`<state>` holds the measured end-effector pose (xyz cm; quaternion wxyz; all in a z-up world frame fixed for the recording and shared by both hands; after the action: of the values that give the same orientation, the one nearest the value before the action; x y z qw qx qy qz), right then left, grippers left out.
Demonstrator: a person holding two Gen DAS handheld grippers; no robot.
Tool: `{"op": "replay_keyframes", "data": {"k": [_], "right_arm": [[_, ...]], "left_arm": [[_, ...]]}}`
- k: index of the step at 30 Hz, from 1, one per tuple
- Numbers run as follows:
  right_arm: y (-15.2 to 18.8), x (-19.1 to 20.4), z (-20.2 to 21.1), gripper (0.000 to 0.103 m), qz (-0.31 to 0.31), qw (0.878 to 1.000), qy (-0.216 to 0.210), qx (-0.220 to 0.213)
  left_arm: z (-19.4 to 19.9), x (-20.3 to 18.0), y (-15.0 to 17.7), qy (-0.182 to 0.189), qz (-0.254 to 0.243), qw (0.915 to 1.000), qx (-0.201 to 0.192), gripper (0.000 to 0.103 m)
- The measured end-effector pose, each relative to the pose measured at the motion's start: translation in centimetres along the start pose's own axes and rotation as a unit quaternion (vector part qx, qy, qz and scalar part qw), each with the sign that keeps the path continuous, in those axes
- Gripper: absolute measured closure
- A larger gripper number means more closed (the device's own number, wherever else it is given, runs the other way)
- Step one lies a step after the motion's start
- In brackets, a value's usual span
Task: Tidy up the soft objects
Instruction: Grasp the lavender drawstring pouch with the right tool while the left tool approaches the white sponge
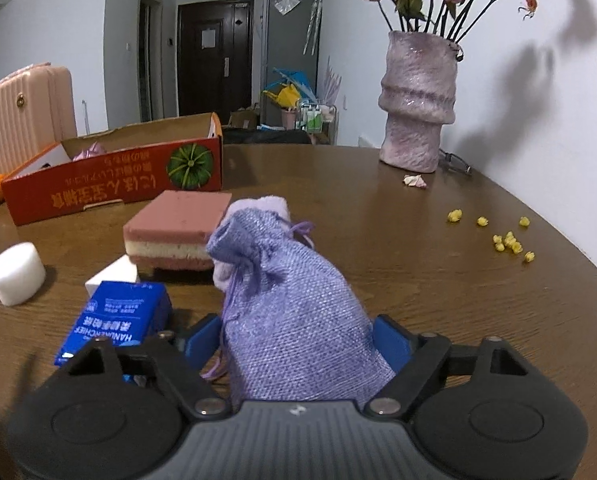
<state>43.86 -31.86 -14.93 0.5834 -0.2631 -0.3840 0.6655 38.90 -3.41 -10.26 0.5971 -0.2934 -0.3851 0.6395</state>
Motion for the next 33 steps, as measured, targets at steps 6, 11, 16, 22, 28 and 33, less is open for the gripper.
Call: {"op": "replay_keyframes", "data": {"k": [6,11,16,22,28,33], "right_arm": [[0.2,-0.1,-0.3,0.044,-0.005,1.0,-0.003,0.004],[0.2,-0.1,0.0,0.058,-0.007,1.0,-0.009,0.001],[-0.5,0.0,1.5,0.064,-0.012,0.999,-0.015,-0.03],[-1.6,0.2,4.6,0.065,-0.022,0.995,-0.02,-0.094],[-2.1,-0.2,5.6,0.065,-0.031,0.992,-0.022,-0.117],[-2.3,-0.1,6.0,0.065,-0.03,0.991,-0.023,-0.127]], "left_arm": [[0.2,-0.1,0.0,0.002,-0.002,1.0,-0.003,0.0],[0.3,-0.2,0.0,0.002,-0.004,1.0,-0.005,0.0],[0.3,-0.2,0.0,0.001,-0.002,1.0,-0.005,0.0],[-0.1,-0.1,0.0,0.0,-0.001,1.0,0.0,0.0],[-1.5,-0.1,0.4,0.004,-0.002,0.9998,0.02,0.0],[-3.2,-0.1,0.2,0.002,-0.006,0.9997,0.023,0.0]]}}
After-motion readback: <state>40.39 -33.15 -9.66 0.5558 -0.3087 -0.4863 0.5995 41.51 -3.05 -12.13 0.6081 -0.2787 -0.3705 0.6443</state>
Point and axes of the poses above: each gripper's, at about its wrist camera, not at the fingertips, and z roughly against the way its jaws point, x to its left, y to its underside, the point moved 10 cm from there along -z, roughly the way its jaws point, and after that the axes turned 12 degrees about -y, right-handed, at the moved point
